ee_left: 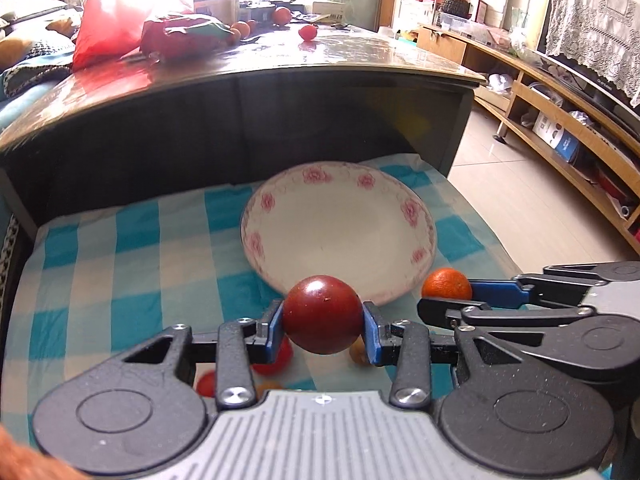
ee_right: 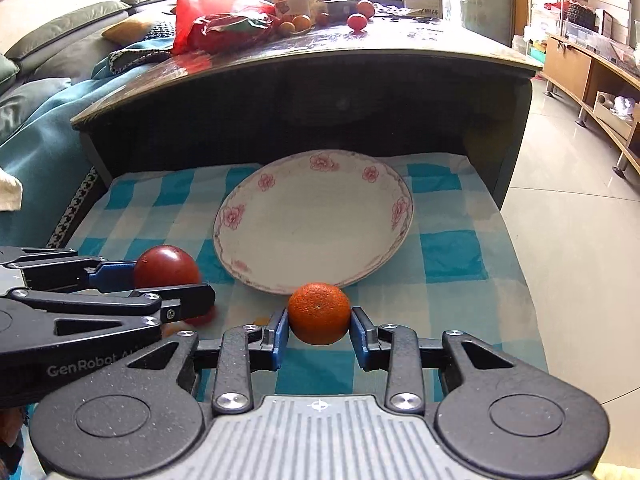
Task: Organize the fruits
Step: 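Carry the dark red fruit and the orange over the flowered plate with both tools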
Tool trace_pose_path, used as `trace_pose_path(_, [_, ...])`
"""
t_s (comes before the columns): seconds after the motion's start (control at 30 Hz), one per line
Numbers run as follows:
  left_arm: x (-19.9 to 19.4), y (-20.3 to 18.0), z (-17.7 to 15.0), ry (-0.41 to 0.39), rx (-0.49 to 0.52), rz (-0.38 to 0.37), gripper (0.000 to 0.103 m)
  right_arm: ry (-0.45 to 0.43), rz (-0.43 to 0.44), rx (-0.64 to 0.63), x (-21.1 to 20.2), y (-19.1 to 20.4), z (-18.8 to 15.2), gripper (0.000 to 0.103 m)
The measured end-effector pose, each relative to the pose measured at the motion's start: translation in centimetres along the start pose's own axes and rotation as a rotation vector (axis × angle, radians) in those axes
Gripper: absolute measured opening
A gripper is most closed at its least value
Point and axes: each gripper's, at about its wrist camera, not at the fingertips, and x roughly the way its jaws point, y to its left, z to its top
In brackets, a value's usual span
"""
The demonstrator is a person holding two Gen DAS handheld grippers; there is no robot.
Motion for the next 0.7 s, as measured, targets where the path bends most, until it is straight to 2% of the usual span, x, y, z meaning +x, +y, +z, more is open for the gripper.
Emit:
trace_pose_path(0.1, [1.4,0.1,0.7,-0.004,0.016,0.016,0.049,-0.019,-0.004,0.011,0.7,-0.5,1.0,0.027])
trace_pose_path(0.33, [4.3,0.7,0.9,0.039,0.018,0.035,0.048,-0.013,-0.021,-0.024,3.1,-0.9,2.4,0.027])
trace_pose_path(0.7, [5.3,0.8,1.2,0.030,0.024,0.045,0.049,-0.035,-0.032,-0.037,4.5,-1.3,3.4,0.030])
